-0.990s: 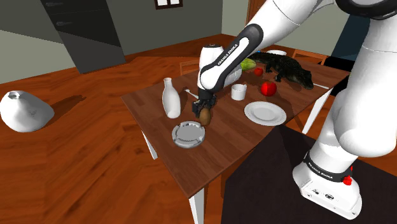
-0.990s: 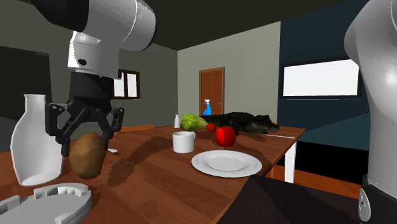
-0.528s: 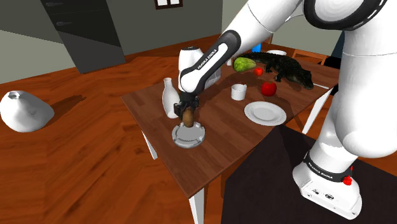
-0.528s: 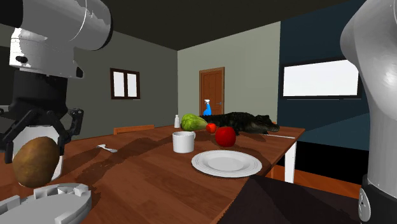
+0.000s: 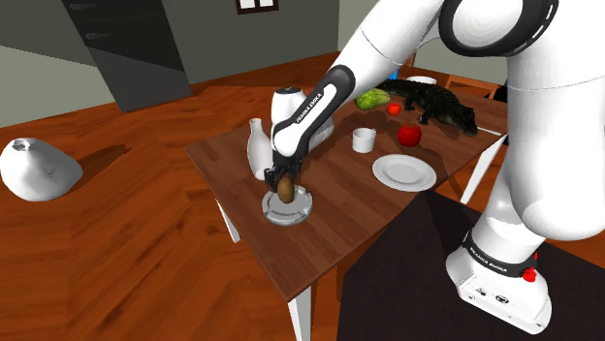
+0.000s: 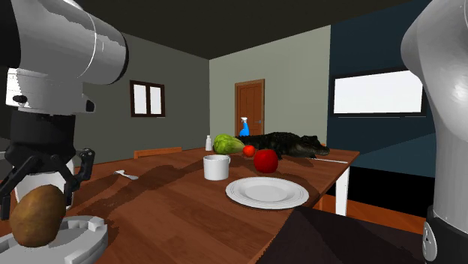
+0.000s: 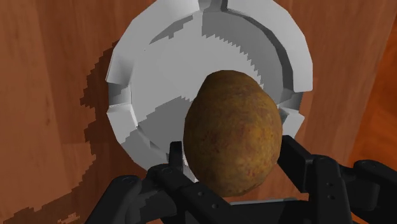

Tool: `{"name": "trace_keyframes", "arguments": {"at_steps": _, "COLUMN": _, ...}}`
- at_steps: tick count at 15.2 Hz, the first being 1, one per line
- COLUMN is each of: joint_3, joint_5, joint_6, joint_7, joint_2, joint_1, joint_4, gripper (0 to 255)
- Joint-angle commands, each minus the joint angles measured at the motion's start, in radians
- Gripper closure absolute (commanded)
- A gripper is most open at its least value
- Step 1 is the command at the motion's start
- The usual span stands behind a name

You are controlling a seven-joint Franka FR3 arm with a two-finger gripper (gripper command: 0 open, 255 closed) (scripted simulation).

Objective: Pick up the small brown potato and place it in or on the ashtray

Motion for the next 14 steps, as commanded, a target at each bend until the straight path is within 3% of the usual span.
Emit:
{"name": "trace_keyframes", "arguments": {"at_steps": 1, "joint_3": 0.002, "joint_5": 0.004, "joint_6": 0.021, "joint_7": -0.005, "joint_2": 0.023, "joint_1": -0.003, "joint_4": 0.003, "gripper": 255}}
{"name": "trace_keyframes", "arguments": {"at_steps": 12, "joint_3": 0.007, "joint_5": 0.011, "joint_6": 0.057, "joint_7": -0.012, "joint_2": 0.062, "joint_1": -0.006, "joint_4": 0.005, "gripper": 255}}
{"name": "trace_keyframes", "arguments": {"at_steps": 13, "joint_3": 0.007, "joint_5": 0.011, "joint_6": 0.059, "joint_7": -0.011, "joint_2": 0.067, "joint_1": -0.005, "joint_4": 0.009, "gripper": 0}}
{"name": "trace_keyframes", "arguments": {"at_steps": 14, "joint_3": 0.007, "joint_5": 0.011, "joint_6": 0.058, "joint_7": -0.012, "joint_2": 0.071, "joint_1": -0.005, "joint_4": 0.013, "gripper": 0}}
